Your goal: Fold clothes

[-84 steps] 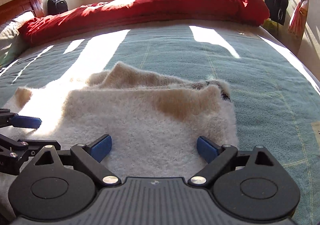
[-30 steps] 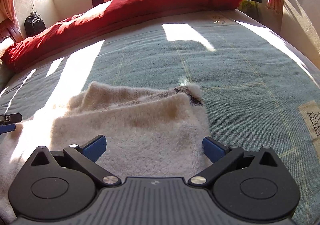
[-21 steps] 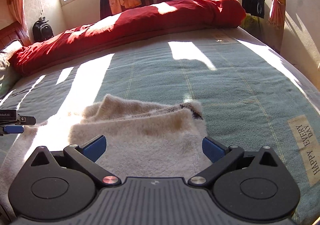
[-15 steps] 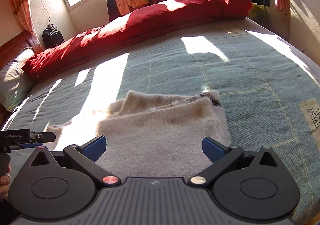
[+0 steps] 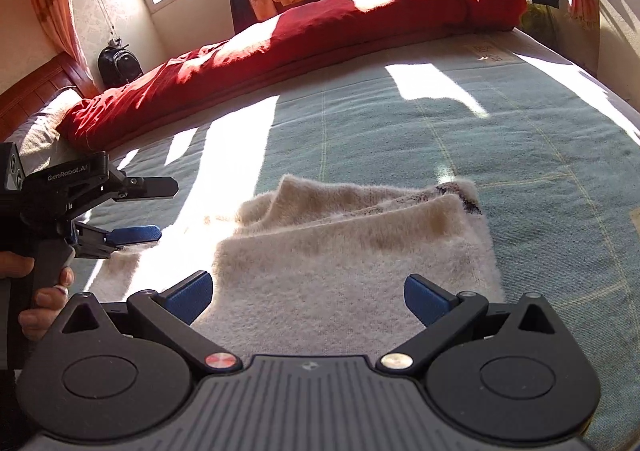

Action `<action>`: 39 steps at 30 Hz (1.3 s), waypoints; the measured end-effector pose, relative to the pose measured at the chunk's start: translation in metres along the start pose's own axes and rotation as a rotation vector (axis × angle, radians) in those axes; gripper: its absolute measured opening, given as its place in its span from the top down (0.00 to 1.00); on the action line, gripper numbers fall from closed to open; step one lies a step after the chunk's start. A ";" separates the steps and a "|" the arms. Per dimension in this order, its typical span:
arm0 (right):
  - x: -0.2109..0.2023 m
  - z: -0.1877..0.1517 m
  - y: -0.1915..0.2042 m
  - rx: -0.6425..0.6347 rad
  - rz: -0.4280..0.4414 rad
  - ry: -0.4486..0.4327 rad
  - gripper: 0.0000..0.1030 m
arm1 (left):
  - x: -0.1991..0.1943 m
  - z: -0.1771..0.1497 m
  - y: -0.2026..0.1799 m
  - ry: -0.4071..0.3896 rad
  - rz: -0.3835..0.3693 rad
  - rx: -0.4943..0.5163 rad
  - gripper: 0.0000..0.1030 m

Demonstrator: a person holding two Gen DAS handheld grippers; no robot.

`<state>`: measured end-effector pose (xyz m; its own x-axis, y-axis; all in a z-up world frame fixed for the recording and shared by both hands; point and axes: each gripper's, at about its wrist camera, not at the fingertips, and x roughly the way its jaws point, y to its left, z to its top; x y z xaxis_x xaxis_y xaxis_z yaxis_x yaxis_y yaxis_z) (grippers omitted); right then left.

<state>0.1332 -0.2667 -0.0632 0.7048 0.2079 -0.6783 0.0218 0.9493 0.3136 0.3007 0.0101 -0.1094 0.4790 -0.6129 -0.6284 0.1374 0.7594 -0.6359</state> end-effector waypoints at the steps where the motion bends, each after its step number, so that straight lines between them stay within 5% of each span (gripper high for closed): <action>1: 0.006 -0.001 -0.001 -0.010 -0.002 0.008 0.00 | 0.014 0.006 0.004 0.015 -0.003 -0.011 0.16; 6: 0.030 -0.004 -0.013 -0.009 -0.010 0.046 0.00 | 0.064 0.021 0.035 0.012 0.029 -0.009 0.16; 14: 0.042 0.004 -0.020 -0.004 0.016 0.047 0.00 | 0.047 0.032 0.027 -0.022 0.001 0.004 0.16; 19: 0.051 0.046 -0.006 -0.076 0.122 0.019 0.00 | 0.018 0.026 0.029 -0.010 -0.039 -0.066 0.15; 27: 0.139 0.092 0.024 -0.173 0.370 0.191 0.00 | 0.031 0.019 0.064 0.028 -0.036 -0.204 0.14; 32: 0.186 0.078 0.016 -0.193 0.285 0.219 0.00 | 0.037 0.019 0.067 0.011 -0.016 -0.171 0.14; 39: 0.154 0.081 0.012 -0.189 0.200 0.155 0.00 | 0.025 0.023 0.060 -0.006 -0.008 -0.178 0.14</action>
<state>0.2998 -0.2423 -0.1103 0.5653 0.4142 -0.7134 -0.2489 0.9101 0.3312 0.3408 0.0455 -0.1528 0.4841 -0.6170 -0.6205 -0.0141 0.7035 -0.7105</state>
